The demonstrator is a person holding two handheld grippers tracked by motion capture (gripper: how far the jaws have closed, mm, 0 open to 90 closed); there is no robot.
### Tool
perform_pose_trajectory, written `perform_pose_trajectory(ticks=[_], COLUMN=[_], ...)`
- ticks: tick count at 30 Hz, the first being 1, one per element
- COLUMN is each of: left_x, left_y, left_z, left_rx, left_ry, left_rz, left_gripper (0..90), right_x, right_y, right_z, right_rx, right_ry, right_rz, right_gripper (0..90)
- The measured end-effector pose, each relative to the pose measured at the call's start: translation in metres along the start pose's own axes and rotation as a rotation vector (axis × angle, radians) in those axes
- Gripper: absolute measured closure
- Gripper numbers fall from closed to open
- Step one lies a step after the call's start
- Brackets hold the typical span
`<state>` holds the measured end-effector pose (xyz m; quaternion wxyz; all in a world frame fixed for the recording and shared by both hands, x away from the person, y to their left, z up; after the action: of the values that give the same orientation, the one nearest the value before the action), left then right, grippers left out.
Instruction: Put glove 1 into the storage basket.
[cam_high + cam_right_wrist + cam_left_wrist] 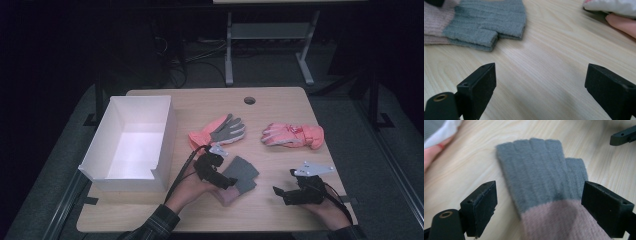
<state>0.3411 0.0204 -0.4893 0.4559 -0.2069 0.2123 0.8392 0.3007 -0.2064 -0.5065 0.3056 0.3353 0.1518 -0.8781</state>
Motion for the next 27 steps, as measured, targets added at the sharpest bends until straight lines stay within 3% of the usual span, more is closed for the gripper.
perform_pose_trajectory(ticks=[6,11,18,21,22,24,27], left_x=[-0.001,0.002,0.005,0.006,0.006,0.006,0.006], left_y=[0.009,0.008,0.008,0.01,0.01,0.012,0.014], left_z=[-0.016,-0.024,-0.028,-0.03,-0.029,-0.029,-0.026], left_rx=[-0.018,-0.036,-0.039,-0.019,-0.02,-0.014,0.019], left_ry=[-0.023,-0.051,-0.06,-0.066,-0.078,-0.074,-0.093], left_rz=[-0.017,-0.021,-0.004,0.004,-0.018,-0.012,-0.032], left_gripper=[12.8,12.8,12.7,13.6,14.2,17.4,32.6], right_x=[0.002,0.002,0.001,0.002,0.002,0.002,0.002], right_y=[0.001,0.001,0.0,0.001,0.002,0.003,0.003], right_z=[-0.001,0.001,0.001,0.002,0.002,0.003,0.003], right_rx=[0.002,0.006,0.008,0.009,0.011,0.013,0.022], right_ry=[-0.009,-0.004,0.0,-0.003,-0.001,-0.002,0.001], right_rz=[-0.003,-0.004,0.002,-0.001,-0.004,-0.01,-0.009], right_gripper=[9.7,9.7,9.7,9.7,9.7,9.8,9.8])
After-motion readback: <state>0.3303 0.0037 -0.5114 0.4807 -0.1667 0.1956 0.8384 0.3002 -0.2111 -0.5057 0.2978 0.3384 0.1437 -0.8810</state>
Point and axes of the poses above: each handheld gripper's, and its own axes: z roughly backward along the jaws, x roughly out of its underside, y roughly to its right, the point moved 7 cm from there along -z, roughly forward along the jaws, and after that the axes turned 6 degrees about -y, right-handed, at the moved point
